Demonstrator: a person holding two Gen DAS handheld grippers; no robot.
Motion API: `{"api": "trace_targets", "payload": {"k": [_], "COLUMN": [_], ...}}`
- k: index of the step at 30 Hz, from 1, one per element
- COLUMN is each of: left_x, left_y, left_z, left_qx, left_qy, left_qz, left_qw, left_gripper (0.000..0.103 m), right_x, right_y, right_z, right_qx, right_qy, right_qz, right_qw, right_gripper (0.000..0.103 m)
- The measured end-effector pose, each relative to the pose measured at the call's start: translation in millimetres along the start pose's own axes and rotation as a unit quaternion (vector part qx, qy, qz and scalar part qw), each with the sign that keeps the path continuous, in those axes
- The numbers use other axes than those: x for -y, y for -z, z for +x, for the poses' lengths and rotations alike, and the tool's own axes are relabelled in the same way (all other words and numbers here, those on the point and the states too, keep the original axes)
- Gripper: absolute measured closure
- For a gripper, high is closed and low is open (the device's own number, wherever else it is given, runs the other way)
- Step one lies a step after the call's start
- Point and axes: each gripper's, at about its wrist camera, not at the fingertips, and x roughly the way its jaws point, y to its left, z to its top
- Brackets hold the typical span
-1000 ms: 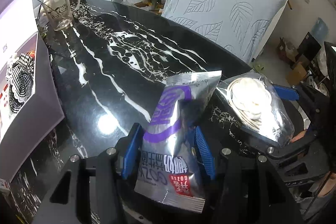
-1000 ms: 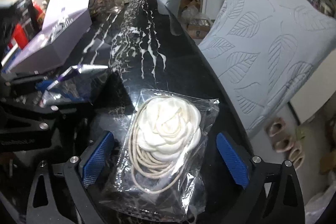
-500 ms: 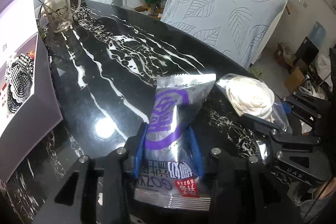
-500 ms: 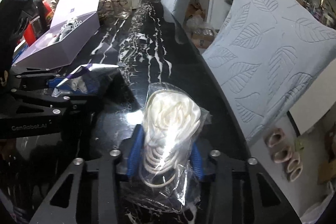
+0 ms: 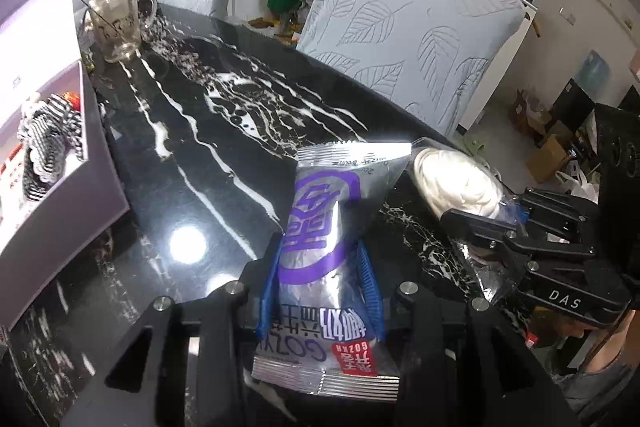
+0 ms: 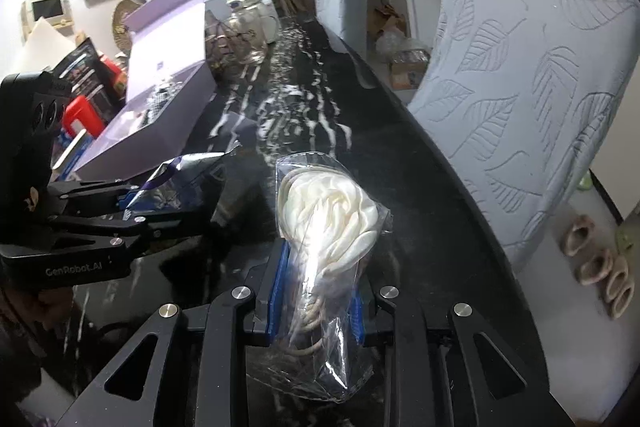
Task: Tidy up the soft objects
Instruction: 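Lift the silver bag with the left gripper while the right lifts the cord bag, then carry the silver bag and cord bag with both grippers to the gift box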
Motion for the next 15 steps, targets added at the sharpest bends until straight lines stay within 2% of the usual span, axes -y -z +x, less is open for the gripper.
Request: {"api": "trace_targets", "payload": {"k": [3, 9, 15], "left_x": [1, -5, -10], "left_y": [4, 9, 16], "left_z": [-14, -40, -67], "left_qx": [0.018, 0.042, 0.069], "left_qy": [-0.01, -0.01, -0.016], "left_qz": [0.005, -0.007, -0.016], "left_qw": [0.9998, 0.999, 0.9974], "left_gripper": [0.067, 0.067, 0.067], "right_x": [-8, -28, -48], "right_y": [0, -4, -13], "right_z": [-3, -16, -28], "right_qx": [0.002, 0.018, 0.036], "right_qy": [-0.009, -0.053, -0.074], "right_qz": [-0.011, -0.021, -0.044], "right_qw": [1.0, 0.998, 0.996], "right_gripper": [0.077, 0.077, 0.077]}}
